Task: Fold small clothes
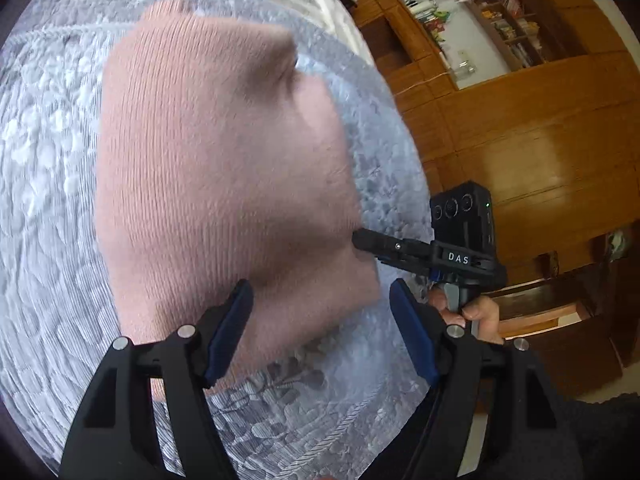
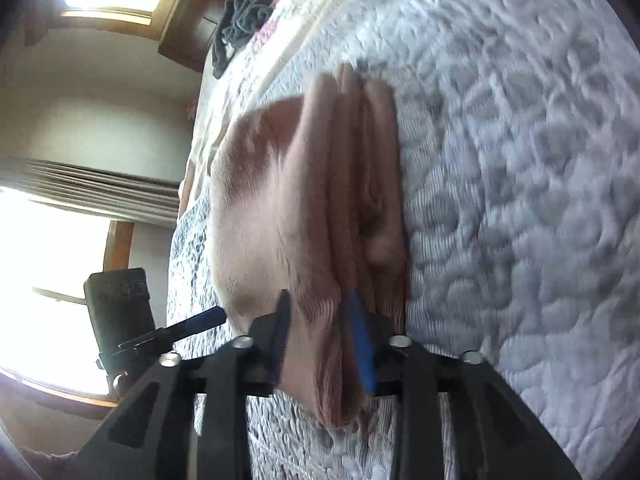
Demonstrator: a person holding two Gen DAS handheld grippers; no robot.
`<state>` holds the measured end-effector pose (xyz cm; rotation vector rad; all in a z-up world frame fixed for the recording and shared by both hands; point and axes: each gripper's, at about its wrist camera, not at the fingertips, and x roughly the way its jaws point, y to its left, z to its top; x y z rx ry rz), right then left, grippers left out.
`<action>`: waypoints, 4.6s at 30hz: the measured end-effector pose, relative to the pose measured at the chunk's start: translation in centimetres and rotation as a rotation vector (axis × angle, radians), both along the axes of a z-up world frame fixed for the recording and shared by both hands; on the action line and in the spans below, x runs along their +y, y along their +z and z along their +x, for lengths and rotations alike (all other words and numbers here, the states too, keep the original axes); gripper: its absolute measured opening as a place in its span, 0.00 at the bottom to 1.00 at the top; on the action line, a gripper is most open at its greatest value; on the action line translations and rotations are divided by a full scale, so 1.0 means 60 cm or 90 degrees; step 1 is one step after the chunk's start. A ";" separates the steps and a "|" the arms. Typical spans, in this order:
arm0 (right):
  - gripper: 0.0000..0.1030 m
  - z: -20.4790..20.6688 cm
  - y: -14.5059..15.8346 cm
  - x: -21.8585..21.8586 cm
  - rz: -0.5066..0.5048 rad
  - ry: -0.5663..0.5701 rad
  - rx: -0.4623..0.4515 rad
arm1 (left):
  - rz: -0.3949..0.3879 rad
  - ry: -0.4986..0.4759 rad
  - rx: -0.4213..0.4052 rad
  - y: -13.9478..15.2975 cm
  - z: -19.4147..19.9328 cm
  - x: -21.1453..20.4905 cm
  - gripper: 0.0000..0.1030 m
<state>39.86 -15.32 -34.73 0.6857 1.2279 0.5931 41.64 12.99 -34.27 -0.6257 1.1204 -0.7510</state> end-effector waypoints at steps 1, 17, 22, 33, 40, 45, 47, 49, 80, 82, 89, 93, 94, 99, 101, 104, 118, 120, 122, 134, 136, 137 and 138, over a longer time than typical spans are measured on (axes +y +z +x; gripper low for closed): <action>0.52 0.014 0.012 0.000 -0.013 -0.016 -0.016 | -0.004 0.014 -0.011 0.011 0.010 0.014 0.68; 0.32 0.104 0.025 0.010 -0.022 -0.017 0.027 | -0.041 0.025 -0.023 0.042 0.116 0.076 0.70; 0.51 0.185 0.030 0.040 -0.045 -0.014 0.033 | -0.011 -0.002 0.030 0.004 0.192 0.067 0.61; 0.35 0.168 0.024 -0.011 -0.129 -0.034 -0.006 | 0.013 0.078 -0.015 -0.017 0.174 0.081 0.49; 0.06 0.116 0.016 0.071 -0.214 0.106 -0.057 | 0.081 0.013 -0.015 -0.048 0.130 0.048 0.43; 0.18 0.105 0.036 0.030 -0.211 0.054 -0.044 | 0.090 0.028 -0.013 -0.025 0.131 0.050 0.41; 0.18 0.074 0.079 0.043 -0.208 0.078 -0.093 | 0.058 0.013 -0.050 0.011 0.099 0.062 0.42; 0.19 0.051 0.092 0.066 -0.192 0.110 -0.110 | 0.064 -0.002 -0.062 0.018 0.066 0.061 0.43; 0.84 -0.206 0.142 0.099 -0.350 0.052 -0.104 | 0.318 0.085 0.022 0.028 -0.174 0.054 0.92; 0.93 -0.261 0.164 0.110 -0.399 0.037 -0.112 | 0.377 0.099 -0.012 0.077 -0.228 0.049 0.93; 0.96 -0.430 0.275 0.190 -0.590 0.045 -0.129 | 0.459 0.239 -0.102 0.228 -0.427 0.085 0.97; 0.96 -0.513 0.362 0.210 -0.584 0.023 -0.209 | 0.470 0.256 -0.129 0.295 -0.512 0.101 0.97; 0.96 -0.530 0.383 0.213 -0.582 0.016 -0.225 | 0.476 0.259 -0.135 0.311 -0.530 0.104 0.97; 0.96 -0.588 0.481 0.211 -0.562 -0.037 -0.277 | 0.458 0.269 -0.148 0.375 -0.600 0.112 0.97; 0.96 -0.606 0.514 0.212 -0.551 -0.048 -0.292 | 0.456 0.264 -0.163 0.401 -0.623 0.101 0.97; 0.96 -0.633 0.555 0.213 -0.548 -0.071 -0.317 | 0.490 0.250 -0.187 0.431 -0.645 0.073 0.97; 0.96 -0.683 0.594 0.223 -0.557 -0.090 -0.346 | 0.488 0.255 -0.221 0.476 -0.695 0.026 0.97; 0.96 -0.683 0.593 0.223 -0.557 -0.090 -0.345 | 0.491 0.256 -0.220 0.476 -0.693 0.027 0.97; 0.96 -0.682 0.593 0.222 -0.554 -0.093 -0.343 | 0.492 0.260 -0.220 0.477 -0.692 0.028 0.97; 0.96 -0.671 0.590 0.217 -0.554 -0.096 -0.337 | 0.493 0.262 -0.216 0.476 -0.678 0.031 0.97; 0.96 -0.670 0.589 0.217 -0.553 -0.096 -0.337 | 0.497 0.265 -0.216 0.477 -0.678 0.031 0.97; 0.96 -0.671 0.589 0.217 -0.552 -0.096 -0.338 | 0.500 0.267 -0.217 0.477 -0.677 0.031 0.97; 0.96 -0.668 0.588 0.216 -0.550 -0.095 -0.338 | 0.502 0.268 -0.217 0.478 -0.677 0.031 0.97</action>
